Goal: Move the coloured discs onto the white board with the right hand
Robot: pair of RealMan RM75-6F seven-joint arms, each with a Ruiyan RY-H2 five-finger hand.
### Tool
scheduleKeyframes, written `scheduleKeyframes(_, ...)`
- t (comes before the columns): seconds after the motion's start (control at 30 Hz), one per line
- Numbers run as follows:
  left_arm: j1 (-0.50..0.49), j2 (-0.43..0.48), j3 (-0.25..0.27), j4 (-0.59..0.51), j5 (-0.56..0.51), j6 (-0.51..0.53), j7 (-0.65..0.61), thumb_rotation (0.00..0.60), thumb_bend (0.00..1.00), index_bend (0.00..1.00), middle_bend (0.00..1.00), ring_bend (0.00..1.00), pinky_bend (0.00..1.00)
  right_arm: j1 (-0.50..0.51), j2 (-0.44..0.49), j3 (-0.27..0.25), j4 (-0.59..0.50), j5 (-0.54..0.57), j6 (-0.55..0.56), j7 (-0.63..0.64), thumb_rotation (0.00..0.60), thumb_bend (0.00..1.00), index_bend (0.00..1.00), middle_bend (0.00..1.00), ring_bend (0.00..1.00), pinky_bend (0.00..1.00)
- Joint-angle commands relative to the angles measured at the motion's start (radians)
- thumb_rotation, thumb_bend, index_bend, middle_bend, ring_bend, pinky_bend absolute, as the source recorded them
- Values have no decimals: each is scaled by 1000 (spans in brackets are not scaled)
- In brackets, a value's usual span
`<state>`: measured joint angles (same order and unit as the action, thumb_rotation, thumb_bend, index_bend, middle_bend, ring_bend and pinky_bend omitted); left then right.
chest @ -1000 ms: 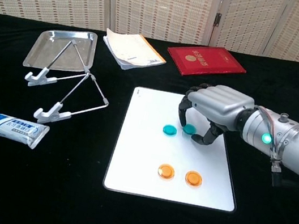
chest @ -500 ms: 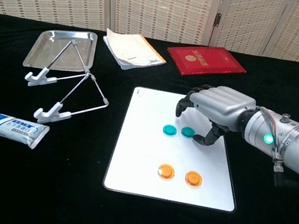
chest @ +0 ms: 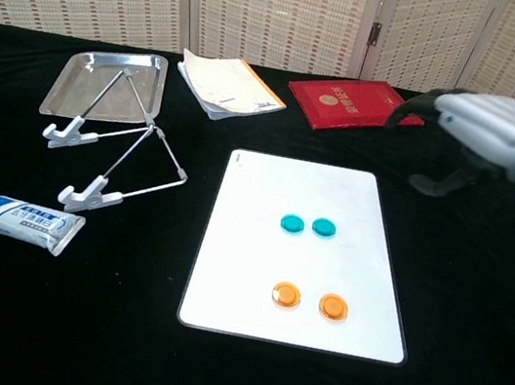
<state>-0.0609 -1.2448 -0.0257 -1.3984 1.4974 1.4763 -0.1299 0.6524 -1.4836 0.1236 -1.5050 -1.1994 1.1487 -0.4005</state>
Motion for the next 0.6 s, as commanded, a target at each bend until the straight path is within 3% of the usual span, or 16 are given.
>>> scheduleKeyframes(0.03, -3, -2, -1, -3, 3, 1, 4, 600, 205, 24, 16, 67, 0, -107, 119, -37, -85, -64, 108, 85, 600, 425, 224, 126, 25, 0)
scheduleKeyframes(0.23, -9, -4, -6, -17, 4, 1, 20, 600, 205, 24, 16, 67, 0, -262, 257, -120, -161, -174, 274, 178, 600, 426, 35, 40, 0, 0)
scheduleKeyframes(0.37, -12, -5, -7, -28, 4, 1, 33, 600, 205, 24, 16, 67, 0, -360, 301, -168, -185, -249, 385, 236, 600, 426, 8, 20, 0, 0)
scheduleKeyframes(0.6, -3, 3, -2, -55, 23, 31, 53, 600, 204, 23, 16, 66, 0, -472, 310, -204, -160, -310, 488, 275, 600, 426, 3, 18, 0, 0)
